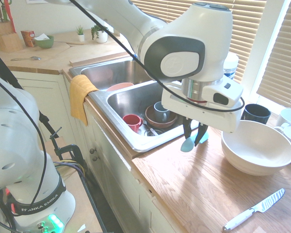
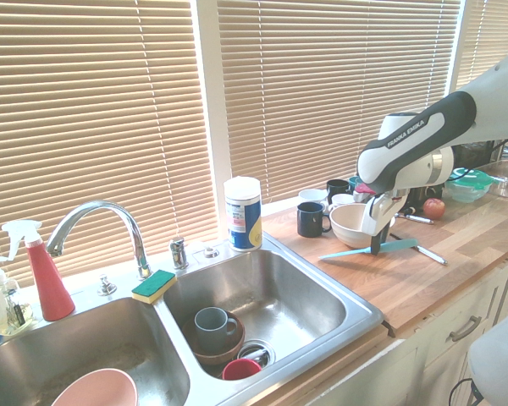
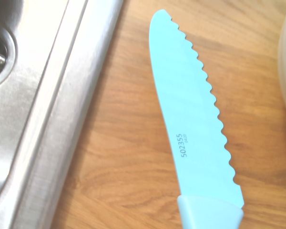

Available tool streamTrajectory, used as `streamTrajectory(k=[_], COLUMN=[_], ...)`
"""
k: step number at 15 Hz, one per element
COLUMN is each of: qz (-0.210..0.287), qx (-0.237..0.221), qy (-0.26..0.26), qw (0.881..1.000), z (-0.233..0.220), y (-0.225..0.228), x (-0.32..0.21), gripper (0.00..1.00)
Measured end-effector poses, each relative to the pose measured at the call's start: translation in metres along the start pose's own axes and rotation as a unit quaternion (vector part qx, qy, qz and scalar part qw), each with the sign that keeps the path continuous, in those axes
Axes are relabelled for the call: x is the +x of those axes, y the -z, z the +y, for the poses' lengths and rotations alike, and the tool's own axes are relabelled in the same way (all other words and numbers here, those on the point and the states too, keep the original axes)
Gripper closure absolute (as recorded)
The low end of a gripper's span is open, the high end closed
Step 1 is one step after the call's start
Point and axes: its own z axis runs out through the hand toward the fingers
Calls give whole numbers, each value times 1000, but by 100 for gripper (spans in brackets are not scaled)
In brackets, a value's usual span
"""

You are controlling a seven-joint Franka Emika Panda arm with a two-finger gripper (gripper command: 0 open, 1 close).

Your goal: Put the knife into the sink

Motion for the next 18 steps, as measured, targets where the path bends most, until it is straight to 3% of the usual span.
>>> streamTrajectory(k=[6, 9, 14, 18], qz=[22, 35, 57, 72], qx=[1, -12, 15, 32], qy=[-13, -48, -147, -201], qw=[1000, 998, 987, 976], z=[-45, -103, -217, -258], y=[51, 57, 15, -48], x=[-11, -33, -80, -86], gripper=[100, 100, 100, 100])
